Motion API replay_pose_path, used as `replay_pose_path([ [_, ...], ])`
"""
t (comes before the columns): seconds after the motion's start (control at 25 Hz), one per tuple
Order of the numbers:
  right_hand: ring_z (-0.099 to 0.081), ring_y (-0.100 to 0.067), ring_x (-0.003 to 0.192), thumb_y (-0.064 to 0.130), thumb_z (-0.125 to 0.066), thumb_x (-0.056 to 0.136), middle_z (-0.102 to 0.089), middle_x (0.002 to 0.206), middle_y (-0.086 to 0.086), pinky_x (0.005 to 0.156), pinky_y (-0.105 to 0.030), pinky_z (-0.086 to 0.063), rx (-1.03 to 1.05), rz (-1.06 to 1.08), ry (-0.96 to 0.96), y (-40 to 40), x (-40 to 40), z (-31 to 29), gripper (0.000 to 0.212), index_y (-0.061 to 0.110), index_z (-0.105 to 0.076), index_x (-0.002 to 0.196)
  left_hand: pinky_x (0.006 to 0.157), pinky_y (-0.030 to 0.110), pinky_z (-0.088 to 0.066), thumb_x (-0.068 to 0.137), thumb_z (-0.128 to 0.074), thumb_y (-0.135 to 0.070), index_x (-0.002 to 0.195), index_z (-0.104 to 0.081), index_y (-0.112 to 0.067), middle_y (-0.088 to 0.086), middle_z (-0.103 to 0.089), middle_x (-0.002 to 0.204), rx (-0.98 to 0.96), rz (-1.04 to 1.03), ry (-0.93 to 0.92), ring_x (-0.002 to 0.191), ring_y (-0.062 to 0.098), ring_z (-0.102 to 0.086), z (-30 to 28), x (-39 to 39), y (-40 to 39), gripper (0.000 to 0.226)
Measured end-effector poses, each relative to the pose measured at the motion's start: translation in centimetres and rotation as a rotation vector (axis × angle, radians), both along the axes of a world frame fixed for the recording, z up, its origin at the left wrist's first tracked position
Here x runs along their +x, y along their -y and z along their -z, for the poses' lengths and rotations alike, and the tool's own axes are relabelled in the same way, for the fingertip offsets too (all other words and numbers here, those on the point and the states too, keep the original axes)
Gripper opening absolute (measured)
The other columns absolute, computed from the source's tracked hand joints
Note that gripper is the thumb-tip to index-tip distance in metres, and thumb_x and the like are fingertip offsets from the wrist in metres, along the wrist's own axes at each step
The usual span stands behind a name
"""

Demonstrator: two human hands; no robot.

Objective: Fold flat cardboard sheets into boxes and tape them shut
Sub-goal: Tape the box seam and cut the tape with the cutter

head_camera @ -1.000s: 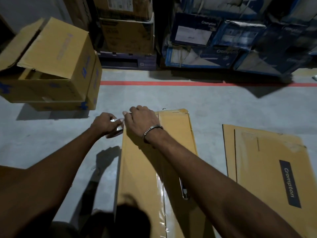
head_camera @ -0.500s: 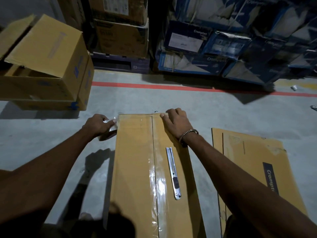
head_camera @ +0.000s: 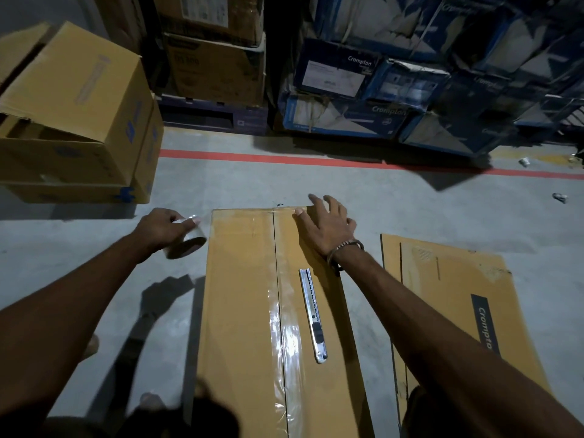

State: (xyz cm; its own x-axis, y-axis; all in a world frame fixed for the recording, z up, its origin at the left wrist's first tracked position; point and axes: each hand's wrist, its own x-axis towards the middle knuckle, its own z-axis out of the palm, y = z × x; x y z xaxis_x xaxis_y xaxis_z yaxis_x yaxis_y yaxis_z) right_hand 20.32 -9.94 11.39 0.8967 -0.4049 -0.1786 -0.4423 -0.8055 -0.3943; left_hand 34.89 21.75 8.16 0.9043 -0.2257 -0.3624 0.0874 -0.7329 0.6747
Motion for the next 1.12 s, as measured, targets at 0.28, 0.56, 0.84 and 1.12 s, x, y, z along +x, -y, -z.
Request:
replay_pose_path([
  [0.28, -0.063, -0.010, 0.089, 0.052, -0.076, 0.088, -0.065, 0.109, 0.003, 0.066, -0.019, -0.050, 0.233, 0.176, -0.102, -4.5, -14.6, -6.3, 0.047, 0.023, -0.061, 0.121, 0.077, 0.040, -0.045, 0.097, -0.064, -0.056, 0.078, -0.068, -0.004, 0.015, -0.065, 0.083, -0.054, 0.001, -0.016, 0.089, 0.034, -0.063, -0.6, -0.3, -0.7, 0.055],
  [0.56, -0.066, -0.014, 0.086, 0.053, -0.091, 0.070, -0.065, 0.092, 0.006, 0.074, -0.034, -0.060, 0.131, 0.231, -0.203, -7.7, -16.3, -5.0, 0.055, 0.024, -0.060, 0.104, 0.094, 0.046, -0.055, 0.090, -0.077, -0.046, 0.112, -0.078, -0.011, 0.011, -0.072, 0.113, -0.089, 0.030, 0.017, 0.106, 0.031, -0.066, -1.1, 0.4, -1.8, 0.042],
  [0.84, -0.072, -0.017, 0.079, 0.031, -0.095, 0.066, -0.072, 0.089, 0.001, 0.075, -0.039, -0.064, 0.293, 0.301, -0.219, -7.3, -15.7, -4.7, 0.045, 0.022, -0.062, 0.096, 0.087, 0.036, -0.051, 0.095, -0.071, -0.017, 0.112, -0.079, -0.022, 0.007, -0.070, 0.122, -0.205, 0.053, 0.063, 0.106, 0.026, -0.065, -2.3, -0.1, -1.3, 0.020],
  [1.12, -0.068, -0.025, 0.059, 0.006, -0.072, 0.094, -0.068, 0.081, -0.023, 0.048, -0.027, -0.054, 1.196, 0.593, -0.082, -9.7, -14.1, -7.8, 0.015, -0.004, -0.064, 0.103, 0.103, 0.048, -0.053, 0.097, -0.068, -0.021, 0.106, -0.082, -0.025, 0.003, -0.074, 0.123, -0.170, 0.081, 0.141, 0.115, 0.025, -0.064, -3.1, 0.1, -1.3, 0.017],
])
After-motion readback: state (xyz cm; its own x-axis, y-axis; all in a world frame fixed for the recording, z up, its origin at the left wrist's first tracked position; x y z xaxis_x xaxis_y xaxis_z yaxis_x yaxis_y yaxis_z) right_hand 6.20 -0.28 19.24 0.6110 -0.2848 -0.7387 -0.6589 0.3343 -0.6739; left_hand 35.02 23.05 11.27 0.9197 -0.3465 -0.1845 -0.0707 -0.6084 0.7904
